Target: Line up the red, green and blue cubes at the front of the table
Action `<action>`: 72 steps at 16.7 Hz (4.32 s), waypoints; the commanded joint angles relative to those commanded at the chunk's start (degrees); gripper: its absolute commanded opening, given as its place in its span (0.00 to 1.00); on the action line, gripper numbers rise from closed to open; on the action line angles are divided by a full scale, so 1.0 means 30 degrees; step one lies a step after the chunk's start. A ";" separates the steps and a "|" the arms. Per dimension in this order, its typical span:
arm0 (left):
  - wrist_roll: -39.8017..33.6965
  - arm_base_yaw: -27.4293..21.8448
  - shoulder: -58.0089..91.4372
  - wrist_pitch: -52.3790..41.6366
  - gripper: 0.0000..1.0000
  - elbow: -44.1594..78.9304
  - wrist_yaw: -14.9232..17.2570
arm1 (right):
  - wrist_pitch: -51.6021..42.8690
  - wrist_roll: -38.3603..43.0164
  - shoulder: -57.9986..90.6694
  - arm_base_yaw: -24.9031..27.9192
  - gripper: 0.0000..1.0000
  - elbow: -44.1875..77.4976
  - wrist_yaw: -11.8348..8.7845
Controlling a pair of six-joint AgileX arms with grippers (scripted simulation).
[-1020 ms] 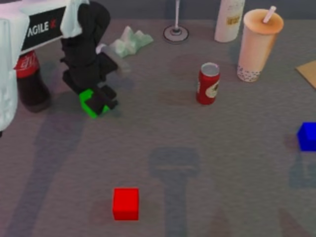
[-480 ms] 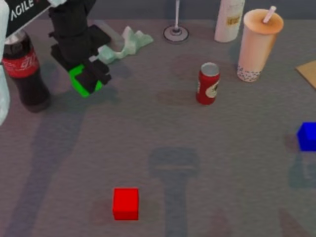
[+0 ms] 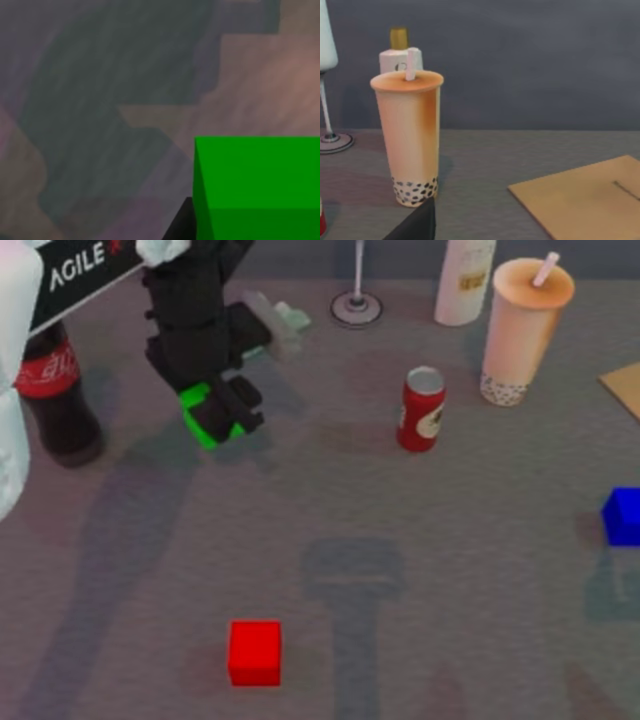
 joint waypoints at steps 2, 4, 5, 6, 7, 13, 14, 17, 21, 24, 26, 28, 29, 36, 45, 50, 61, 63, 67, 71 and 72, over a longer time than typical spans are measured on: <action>0.0167 -0.2232 -0.1443 0.0597 0.00 -0.2240 -0.0027 | 0.0000 0.0000 0.0000 0.0000 1.00 0.0000 0.0000; 0.0327 -0.4925 -0.3056 0.1256 0.00 -0.4942 -0.0046 | 0.0000 0.0000 0.0000 0.0000 1.00 0.0000 0.0000; 0.0398 -0.6244 -0.3885 0.1597 0.00 -0.6256 -0.0053 | 0.0000 0.0000 0.0000 0.0000 1.00 0.0000 0.0000; 0.0464 -0.7416 -0.4682 0.1929 0.00 -0.7422 -0.0062 | 0.0000 0.0000 0.0000 0.0000 1.00 0.0000 0.0000; 0.0527 -0.8384 -0.5417 0.2241 0.00 -0.8387 -0.0074 | 0.0000 0.0000 0.0000 0.0000 1.00 0.0000 0.0000; 0.0686 -1.0246 -0.7086 0.2968 0.00 -1.0240 -0.0123 | 0.0000 0.0000 0.0000 0.0000 1.00 0.0000 0.0000; 0.0686 -1.0246 -0.7086 0.2968 0.00 -1.0240 -0.0123 | 0.0000 0.0000 0.0000 0.0000 1.00 0.0000 0.0000; 0.0711 -1.0198 -0.6897 0.3244 0.00 -1.0448 -0.0116 | 0.0000 0.0000 0.0000 0.0000 1.00 0.0000 0.0000; 0.0736 -1.0249 -0.5988 0.6066 0.00 -1.2111 -0.0114 | 0.0000 0.0000 0.0000 0.0000 1.00 0.0000 0.0000; 0.0708 -1.0241 -0.5375 0.7641 0.00 -1.3167 -0.0110 | 0.0000 0.0000 0.0000 0.0000 1.00 0.0000 0.0000; 0.0711 -1.0247 -0.5316 0.7757 0.00 -1.3259 -0.0111 | 0.0000 0.0000 0.0000 0.0000 1.00 0.0000 0.0000; 0.0711 -1.0247 -0.5316 0.7757 0.00 -1.3259 -0.0111 | 0.0000 0.0000 0.0000 0.0000 1.00 0.0000 0.0000; 0.0711 -1.0247 -0.5316 0.7757 0.08 -1.3259 -0.0111 | 0.0000 0.0000 0.0000 0.0000 1.00 0.0000 0.0000; 0.0711 -1.0247 -0.5316 0.7757 0.60 -1.3259 -0.0111 | 0.0000 0.0000 0.0000 0.0000 1.00 0.0000 0.0000; 0.0711 -1.0247 -0.5316 0.7757 1.00 -1.3259 -0.0111 | 0.0000 0.0000 0.0000 0.0000 1.00 0.0000 0.0000; 0.0712 -1.0229 -0.5331 0.7754 1.00 -1.3255 -0.0111 | 0.0000 0.0000 0.0000 0.0000 1.00 0.0000 0.0000; 0.0654 -0.9881 -0.6987 0.2918 1.00 -1.0076 -0.0123 | 0.0000 0.0000 0.0000 0.0000 1.00 0.0000 0.0000; 0.0660 -0.9976 -0.6917 0.2965 1.00 -1.0120 -0.0122 | -0.0003 0.0001 0.0003 0.0001 1.00 0.0003 0.0001; 0.0209 -0.9227 -0.8099 0.3700 1.00 -1.1209 -0.0202 | -0.0812 0.0101 0.1181 0.0091 1.00 0.1170 -0.0046; -0.1252 -0.6840 -1.2482 0.6175 1.00 -1.4918 -0.0359 | -0.3484 0.0400 0.5500 0.0238 1.00 0.5038 -0.0059; -0.1745 -0.6057 -1.4058 0.7006 1.00 -1.6176 -0.0392 | -0.4392 0.0489 0.7073 0.0274 1.00 0.6274 -0.0049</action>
